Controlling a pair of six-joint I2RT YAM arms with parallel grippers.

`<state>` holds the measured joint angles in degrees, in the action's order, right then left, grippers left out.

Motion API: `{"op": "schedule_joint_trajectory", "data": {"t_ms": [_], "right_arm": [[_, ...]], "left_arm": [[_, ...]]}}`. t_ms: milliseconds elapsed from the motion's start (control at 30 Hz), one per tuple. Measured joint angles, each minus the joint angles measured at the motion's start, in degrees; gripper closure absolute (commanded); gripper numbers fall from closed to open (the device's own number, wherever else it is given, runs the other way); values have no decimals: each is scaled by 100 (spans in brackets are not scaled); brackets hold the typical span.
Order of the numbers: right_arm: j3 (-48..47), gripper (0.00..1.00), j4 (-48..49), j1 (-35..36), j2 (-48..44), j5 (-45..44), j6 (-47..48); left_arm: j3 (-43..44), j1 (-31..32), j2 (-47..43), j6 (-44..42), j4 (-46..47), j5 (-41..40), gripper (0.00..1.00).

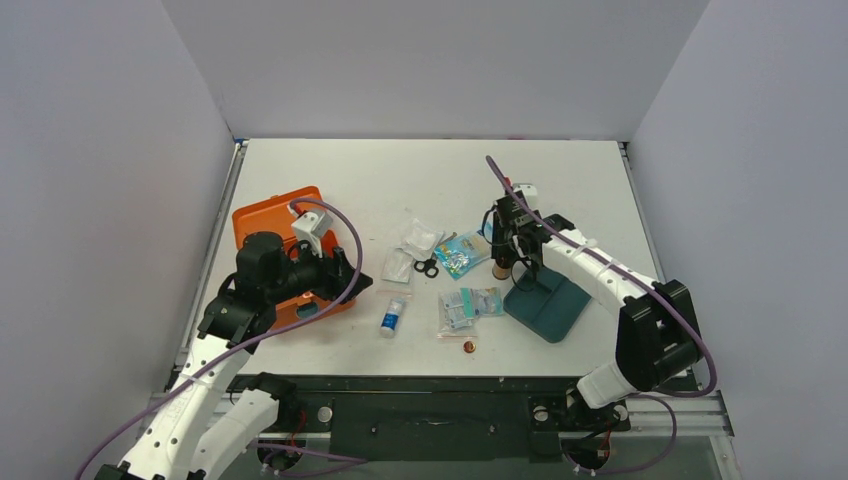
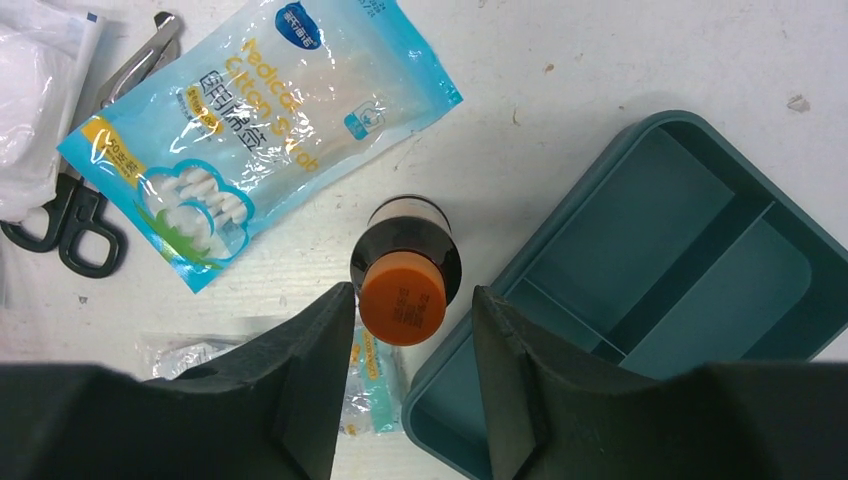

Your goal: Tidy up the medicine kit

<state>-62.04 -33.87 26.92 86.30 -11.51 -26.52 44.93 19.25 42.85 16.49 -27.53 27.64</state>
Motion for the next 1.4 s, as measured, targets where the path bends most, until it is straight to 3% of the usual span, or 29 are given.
{"op": "schedule_joint_trajectory", "data": {"t_ms": [67,233,300,600,733,933,1400], "right_arm": [[0,65,52,0,35,0,11],[-2,93,153,0,131,7,42],[-2,100,195,0,136,20,37],[90,100,203,13,-35,166,44],[131,100,101,81,-503,289,72],[131,100,-109,319,-1233,573,210],[129,100,-560,1757,-2382,2852,490]], "left_arm": [[0,17,2,0,0,2,36],[-20,31,11,24,26,2,36],[-37,35,17,52,35,-7,35],[-55,52,179,151,42,-13,32],[-55,57,236,151,44,59,26],[-55,184,232,131,39,264,25],[13,350,417,212,35,1228,25]]}}
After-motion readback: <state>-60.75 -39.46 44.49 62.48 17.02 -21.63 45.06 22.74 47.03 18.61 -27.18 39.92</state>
